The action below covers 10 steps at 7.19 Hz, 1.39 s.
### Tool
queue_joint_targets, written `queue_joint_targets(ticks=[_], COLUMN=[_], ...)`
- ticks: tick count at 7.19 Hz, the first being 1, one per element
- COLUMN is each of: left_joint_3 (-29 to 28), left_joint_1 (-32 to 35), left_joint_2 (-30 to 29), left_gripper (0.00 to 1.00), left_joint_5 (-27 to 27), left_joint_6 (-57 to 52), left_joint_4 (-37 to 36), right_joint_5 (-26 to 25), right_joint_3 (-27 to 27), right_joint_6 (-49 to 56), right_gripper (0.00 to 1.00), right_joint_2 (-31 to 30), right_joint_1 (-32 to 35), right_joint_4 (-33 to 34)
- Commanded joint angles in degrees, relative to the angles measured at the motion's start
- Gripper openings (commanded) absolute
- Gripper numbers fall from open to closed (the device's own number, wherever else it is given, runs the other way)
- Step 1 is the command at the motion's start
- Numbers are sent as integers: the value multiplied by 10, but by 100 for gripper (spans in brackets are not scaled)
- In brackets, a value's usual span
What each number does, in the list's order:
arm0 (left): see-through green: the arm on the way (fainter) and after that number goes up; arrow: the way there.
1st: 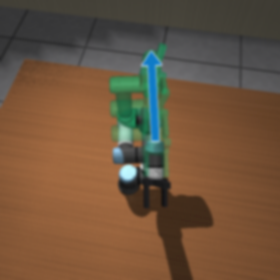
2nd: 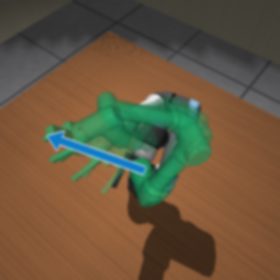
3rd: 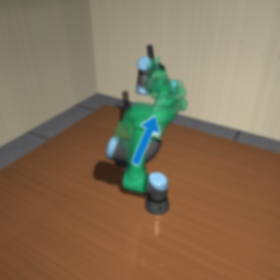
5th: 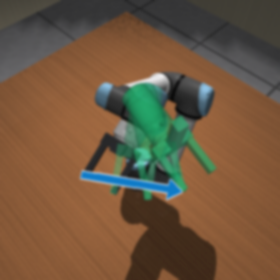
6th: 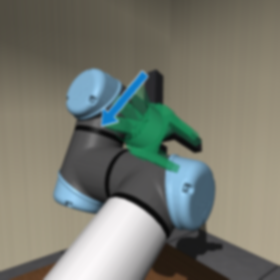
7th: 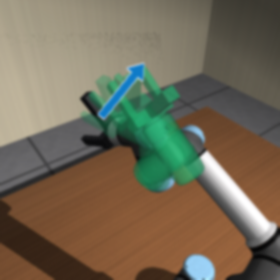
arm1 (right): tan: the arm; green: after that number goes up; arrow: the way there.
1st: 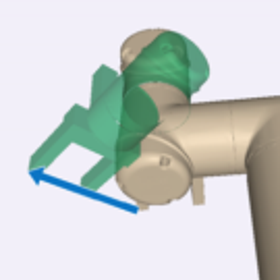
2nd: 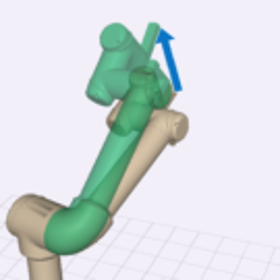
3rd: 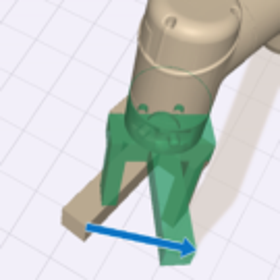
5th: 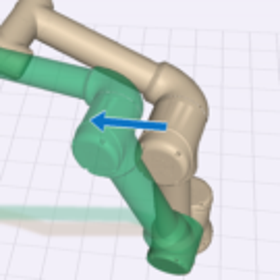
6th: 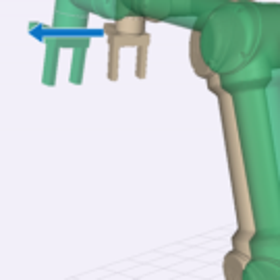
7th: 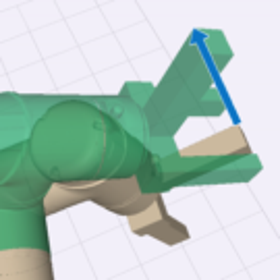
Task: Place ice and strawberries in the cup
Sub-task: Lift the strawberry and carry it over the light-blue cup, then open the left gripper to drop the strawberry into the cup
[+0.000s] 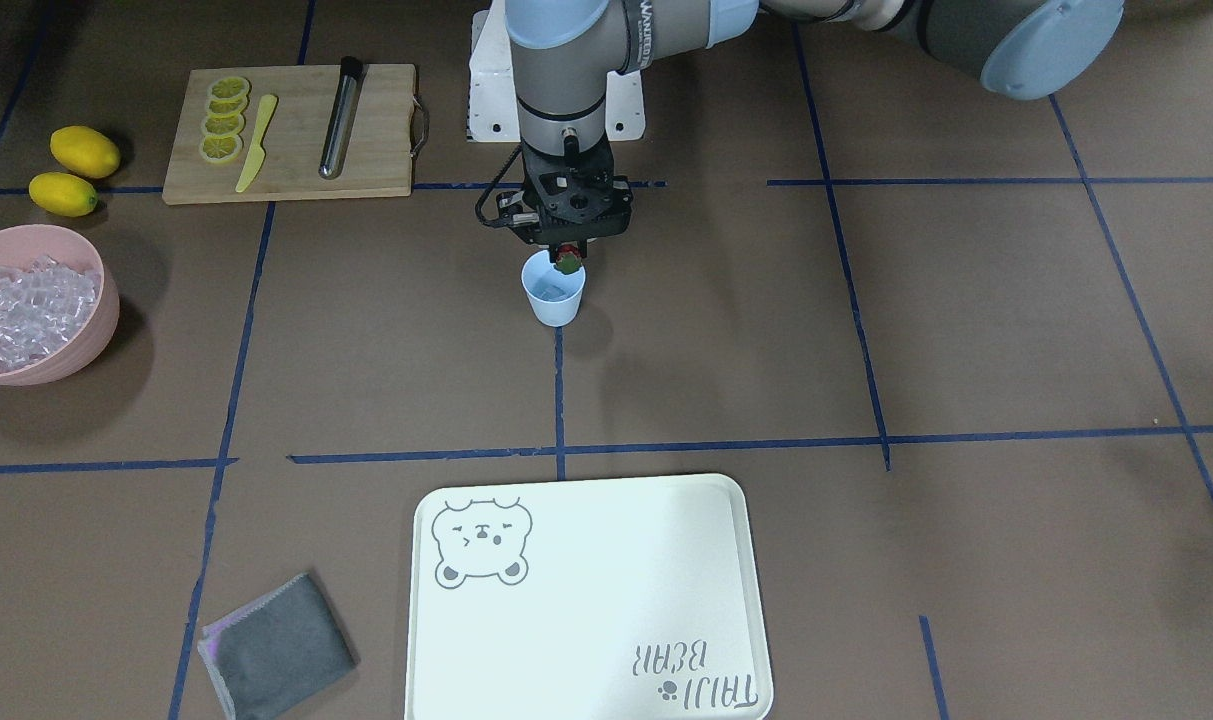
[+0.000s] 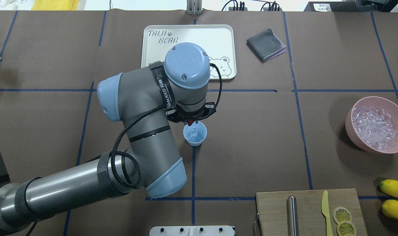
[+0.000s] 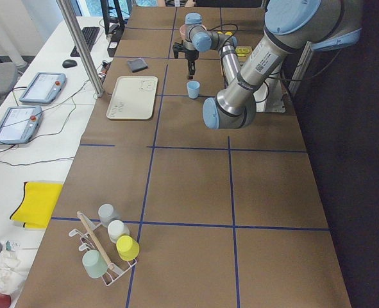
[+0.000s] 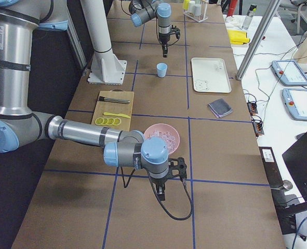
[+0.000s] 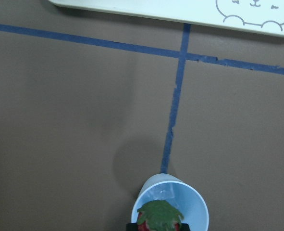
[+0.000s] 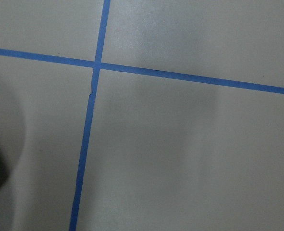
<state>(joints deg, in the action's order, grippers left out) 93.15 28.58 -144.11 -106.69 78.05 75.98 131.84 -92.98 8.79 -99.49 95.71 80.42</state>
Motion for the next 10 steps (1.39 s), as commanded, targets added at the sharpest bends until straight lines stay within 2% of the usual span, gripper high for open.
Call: queue_joint_targets(ticks=[1,2,3,4,5,7,8,9,10], left_joint_3=[-24,-22,-19,-16,-16,2,57,116,160], left_joint_1=[-11,-11,-11,-11,-11,1,23,70,116], left_joint_2=[-1,3,4,4,5,18,68,137,193], left_gripper=[30,48,80,100,100,100,100,100,100], left_joint_5=[1,0,0,0,1,-4,-17,-88,-134], left_joint_6=[-8,-21,-39,-40,-40,-115,-153,-206,-252], left_joint_4=[29,30,30,30,30,18,17,16,15], right_joint_5=[0,0,0,0,0,0,3,5,8], right_joint_3=[0,0,0,0,0,0,1,0,0], right_joint_6=[0,0,0,0,0,1,1,3,4], right_gripper=[100,100,100,100,100,100,100,99,99], right_joint_2=[0,-3,-4,-4,-4,-4,-4,-2,-1], right_joint_1=[0,0,0,0,0,0,0,0,0], right_joint_4=[0,0,0,0,0,0,1,3,7])
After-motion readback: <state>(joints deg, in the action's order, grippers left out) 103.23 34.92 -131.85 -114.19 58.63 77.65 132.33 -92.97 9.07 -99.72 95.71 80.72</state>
